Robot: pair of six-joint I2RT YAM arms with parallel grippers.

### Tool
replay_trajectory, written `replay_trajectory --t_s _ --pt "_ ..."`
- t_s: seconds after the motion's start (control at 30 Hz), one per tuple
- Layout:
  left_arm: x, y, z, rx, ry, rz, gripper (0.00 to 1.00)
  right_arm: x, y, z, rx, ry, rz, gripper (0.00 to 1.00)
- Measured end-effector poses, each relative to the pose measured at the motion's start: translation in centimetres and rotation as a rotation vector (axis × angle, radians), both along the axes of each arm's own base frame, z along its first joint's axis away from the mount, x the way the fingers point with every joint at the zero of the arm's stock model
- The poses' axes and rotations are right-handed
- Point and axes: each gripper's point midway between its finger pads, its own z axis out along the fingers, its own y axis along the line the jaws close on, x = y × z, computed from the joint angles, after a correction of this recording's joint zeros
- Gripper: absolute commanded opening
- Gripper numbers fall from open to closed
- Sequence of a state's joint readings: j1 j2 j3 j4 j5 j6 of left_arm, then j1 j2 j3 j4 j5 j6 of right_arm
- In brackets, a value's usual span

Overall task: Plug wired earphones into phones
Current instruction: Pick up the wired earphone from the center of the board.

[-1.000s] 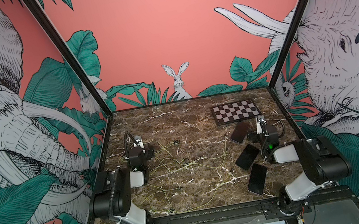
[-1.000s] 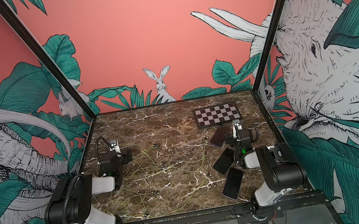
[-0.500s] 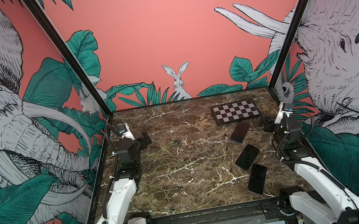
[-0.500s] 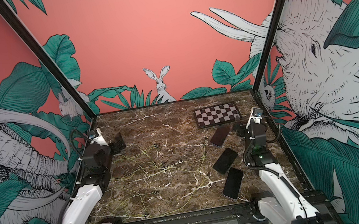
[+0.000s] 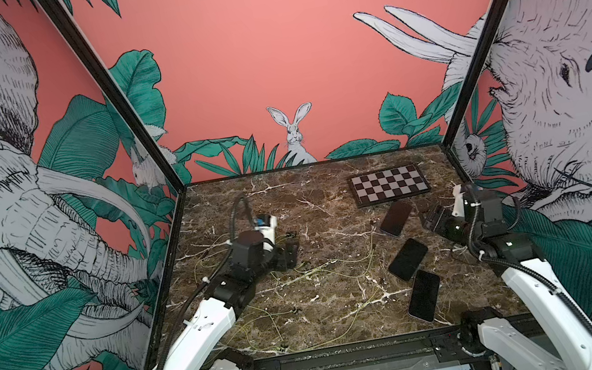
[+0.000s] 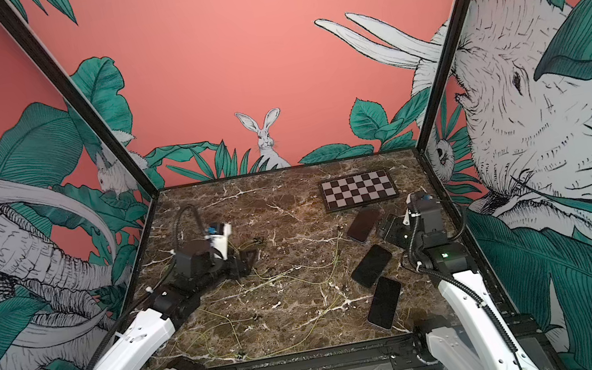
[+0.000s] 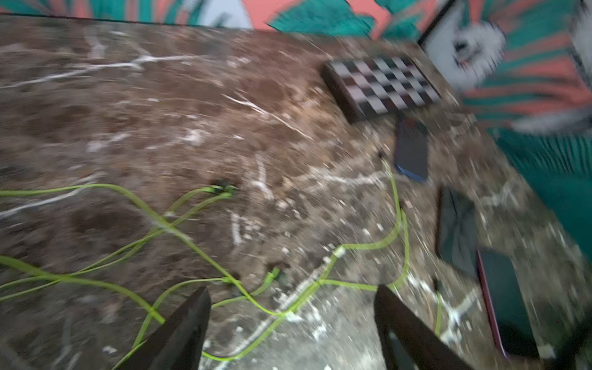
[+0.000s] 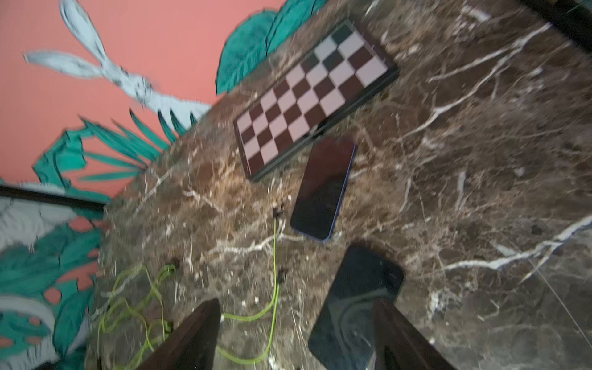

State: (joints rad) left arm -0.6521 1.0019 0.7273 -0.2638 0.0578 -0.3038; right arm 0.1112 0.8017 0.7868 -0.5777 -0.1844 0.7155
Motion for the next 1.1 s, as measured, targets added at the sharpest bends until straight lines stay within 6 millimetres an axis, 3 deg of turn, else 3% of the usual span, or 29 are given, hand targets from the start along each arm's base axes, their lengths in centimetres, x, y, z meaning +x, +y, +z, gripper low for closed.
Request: replay_trajectory --t_s 0.13,0.27,0.4,0.6,0.77,1.1 --pt "-3.9 -4.7 -1.9 0.111 0.033 -0.179 0.71 -2.4 3.2 -1.4 -0.003 0.081 0.122 0.73" --pt "-8.3 -8.4 -4.8 0.229 0.073 -0.332 0.67 -4.1 5.0 -2.9 -0.021 0.134 0.19 0.66" --pt "-11.2 -11.5 -7.6 0.339 0.11 -0.434 0.61 -5.5 5.0 -6.5 -0.057 0.228 0.192 0.66" --pt "-13.0 -15.0 -11.1 0.504 0.135 -0.492 0.59 -6.7 3.4 -9.7 -0.104 0.304 0.129 0.66" --pt "-13.9 -16.0 -12.9 0.615 0.15 -0.495 0.56 -6.8 2.5 -9.9 -0.131 0.297 0.087 0.66" --pt "-15.2 -13.0 -15.0 0.68 0.252 -0.416 0.52 -7.0 2.1 -10.2 -0.115 0.301 0.041 0.67"
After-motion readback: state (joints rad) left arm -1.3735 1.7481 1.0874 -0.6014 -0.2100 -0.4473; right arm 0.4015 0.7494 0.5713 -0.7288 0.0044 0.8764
